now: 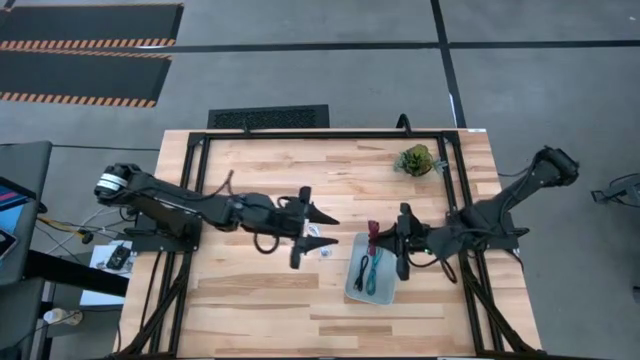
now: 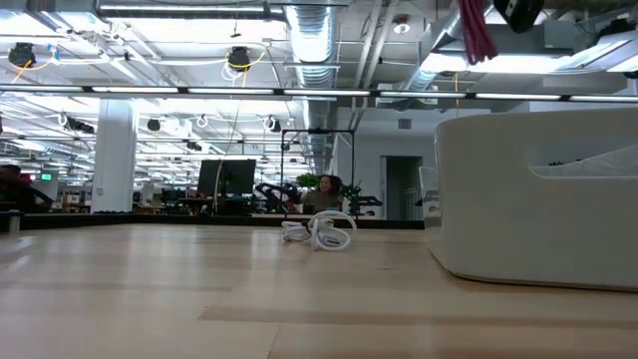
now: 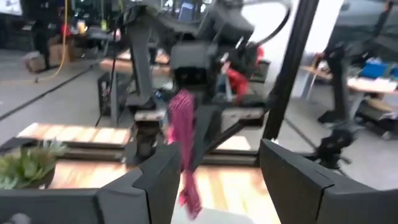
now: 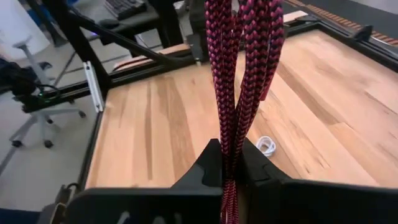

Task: Pick and place USB-C Cables
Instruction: Put the pink charger cable into the gray bin

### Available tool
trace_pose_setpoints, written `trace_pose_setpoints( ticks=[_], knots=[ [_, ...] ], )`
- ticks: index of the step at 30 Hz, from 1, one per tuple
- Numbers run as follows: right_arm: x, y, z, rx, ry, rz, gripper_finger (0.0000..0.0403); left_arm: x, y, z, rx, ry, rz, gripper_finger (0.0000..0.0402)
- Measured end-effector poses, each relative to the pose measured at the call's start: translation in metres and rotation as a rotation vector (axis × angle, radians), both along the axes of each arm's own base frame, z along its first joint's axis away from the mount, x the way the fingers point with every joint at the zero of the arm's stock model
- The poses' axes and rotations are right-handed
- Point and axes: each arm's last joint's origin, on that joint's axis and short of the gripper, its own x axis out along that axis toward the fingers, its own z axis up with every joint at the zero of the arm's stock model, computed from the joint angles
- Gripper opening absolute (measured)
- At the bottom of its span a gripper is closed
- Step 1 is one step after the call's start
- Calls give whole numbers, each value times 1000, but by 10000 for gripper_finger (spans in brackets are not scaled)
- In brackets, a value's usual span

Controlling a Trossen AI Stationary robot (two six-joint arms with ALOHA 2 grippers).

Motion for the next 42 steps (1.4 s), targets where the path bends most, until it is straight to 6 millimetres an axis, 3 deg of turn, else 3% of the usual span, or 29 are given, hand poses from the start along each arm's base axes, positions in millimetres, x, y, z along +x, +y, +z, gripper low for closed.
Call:
trace_pose_setpoints(
  ticks=[5, 12, 28, 35, 42],
  knots=[
    [1, 6, 0, -1, -16, 15, 14, 25, 4, -29, 4, 31, 38, 190],
    [13, 11, -7, -4, -27, 14, 14, 44, 12, -47, -37, -28, 45, 188],
    [26, 10, -5, -21, -91, 24, 14, 45, 10, -46, -48, -43, -35, 253],
    [44, 10, -13, -14, -115, 52, 14, 45, 10, -48, -66, -18, -53, 256],
    [44, 9, -11, -25, -125, 60, 14, 45, 9, -52, -78, 22, -36, 256]
  ],
)
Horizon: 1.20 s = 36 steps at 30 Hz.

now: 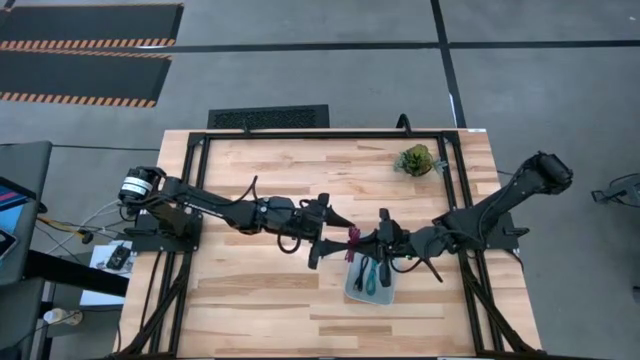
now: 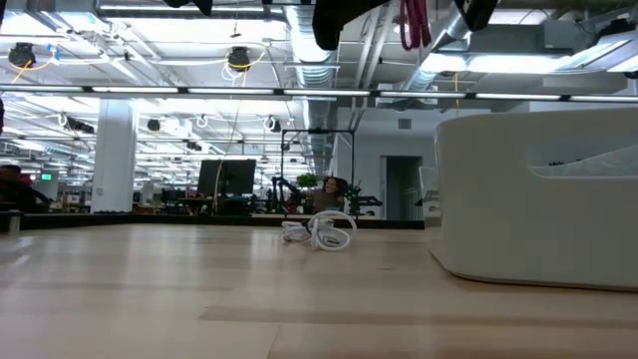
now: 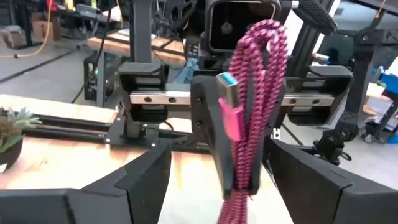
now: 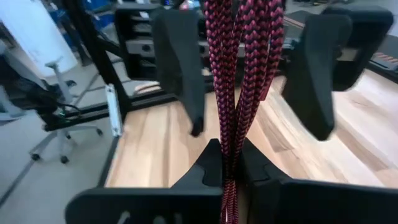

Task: Pick and place USB-C Cables
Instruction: Put the pink charger cable into the gray bin

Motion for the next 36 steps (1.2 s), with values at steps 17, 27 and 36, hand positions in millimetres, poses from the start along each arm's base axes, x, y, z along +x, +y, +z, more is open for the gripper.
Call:
trace_pose_setpoints(
  ticks=[17, 27, 36],
  knots=[
    [2, 0, -1, 7, 0, 17, 20, 16, -3, -20, -87, -63, -24, 256],
    [1, 2, -3, 0, 16, 25, 21, 17, -3, -18, -89, -84, -20, 244],
    [1, 2, -3, -3, 22, 24, 23, 17, -3, -18, -87, -82, -37, 122]
  ],
)
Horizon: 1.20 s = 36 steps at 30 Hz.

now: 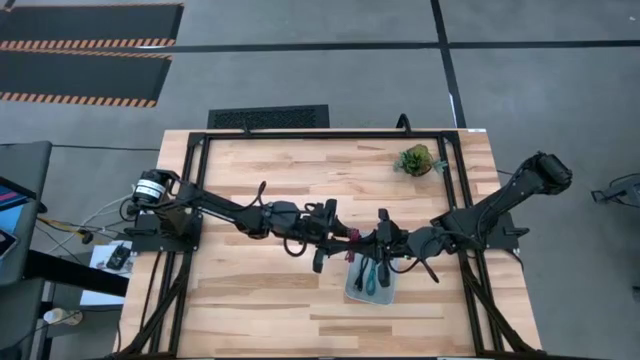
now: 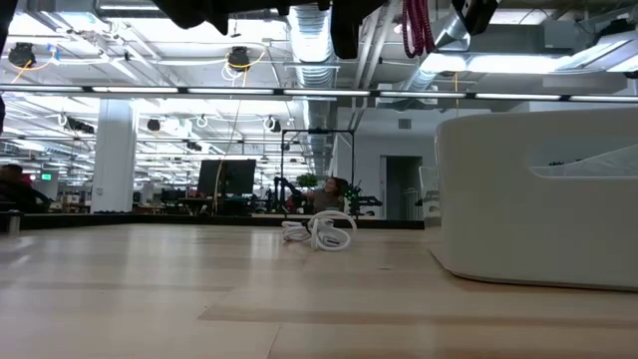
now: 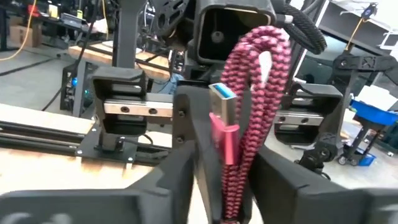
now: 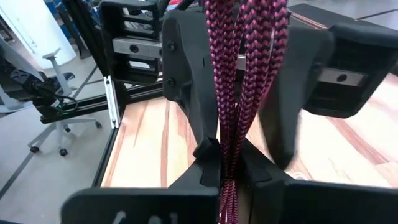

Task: Pick and place USB-C Cables
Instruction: Put the pink charger cable into the gray bin

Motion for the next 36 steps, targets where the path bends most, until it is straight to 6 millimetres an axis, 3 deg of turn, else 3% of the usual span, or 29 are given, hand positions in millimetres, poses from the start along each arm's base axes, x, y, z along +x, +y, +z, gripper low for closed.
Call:
trace_pose_setpoints(
  ticks=[6, 10, 16, 21, 25, 29, 33, 36],
  knots=[
    [0, 0, 0, 11, 5, 4, 24, 0, 0, 1, 36, -10, 2, 19],
    [0, 0, 0, 32, 4, 1, 54, 0, 0, 1, 38, -10, 20, 15],
    [-9, 2, 7, 45, -4, 46, 135, 6, -2, 11, 150, -13, -18, 12],
    [-29, -7, 15, 104, 65, 75, 197, 17, -5, 27, 345, 130, -2, 12],
    [-53, -15, 20, 163, 157, 66, 222, 20, -7, 39, 468, 272, 110, 12],
    [-81, -21, 20, 230, 259, 50, 225, 20, -6, 51, 342, 337, 257, 11],
    [-107, -25, 23, 304, 312, 20, 215, 22, -5, 50, 137, 345, 321, 16],
    [-119, -27, 25, 316, 304, 4, 207, 27, -9, 39, 208, 366, 260, 16]
  ],
)
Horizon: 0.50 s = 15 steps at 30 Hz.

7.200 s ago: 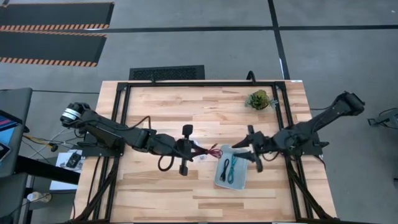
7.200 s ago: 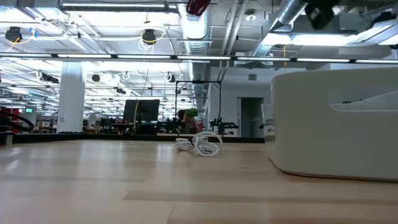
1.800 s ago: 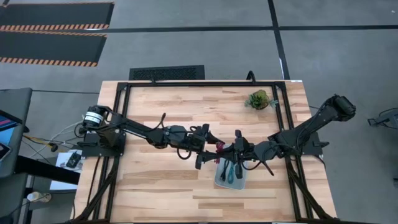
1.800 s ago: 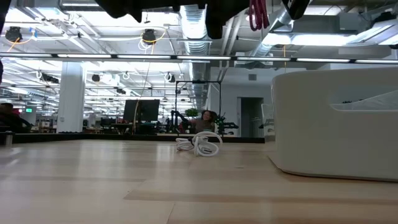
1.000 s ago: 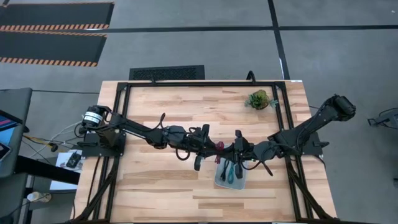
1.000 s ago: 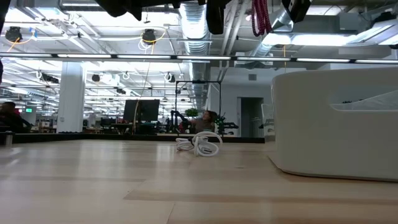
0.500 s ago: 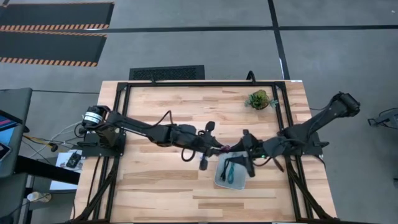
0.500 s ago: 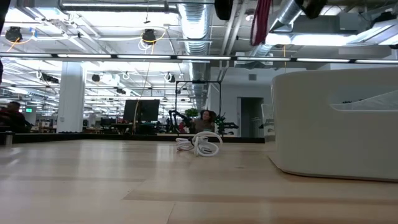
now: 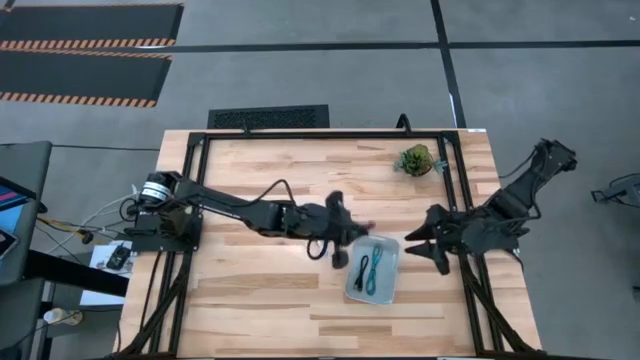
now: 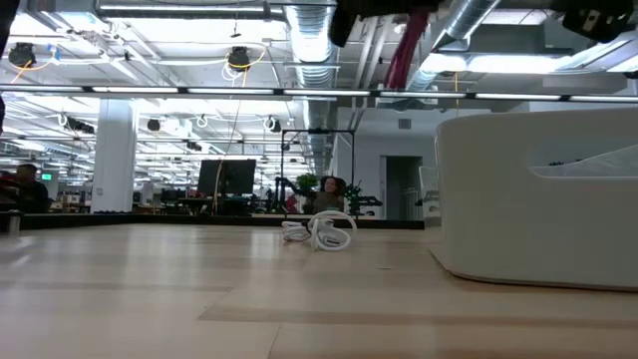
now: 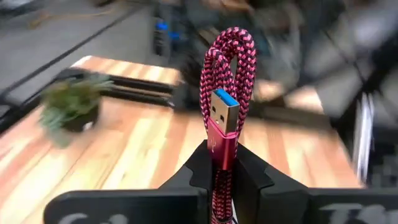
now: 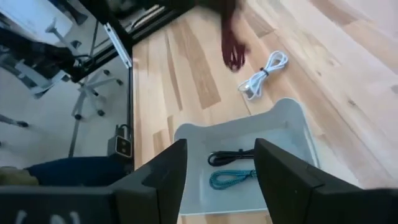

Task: Pick and place USB-C Cables
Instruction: Put the pink charger cable into the gray bin

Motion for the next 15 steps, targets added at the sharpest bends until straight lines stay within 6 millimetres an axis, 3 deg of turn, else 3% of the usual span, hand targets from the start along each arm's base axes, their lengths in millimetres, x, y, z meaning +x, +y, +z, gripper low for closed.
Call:
trace_pose_setpoints(
  ticks=[7, 15],
  knots=[
    [-7, 2, 2, -1, -19, 11, 192, 7, -19, -27, 487, 78, -445, 15],
    [-3, 5, -2, -28, 1, 12, 180, 12, -38, -54, 929, 81, -694, 12]
  ],
)
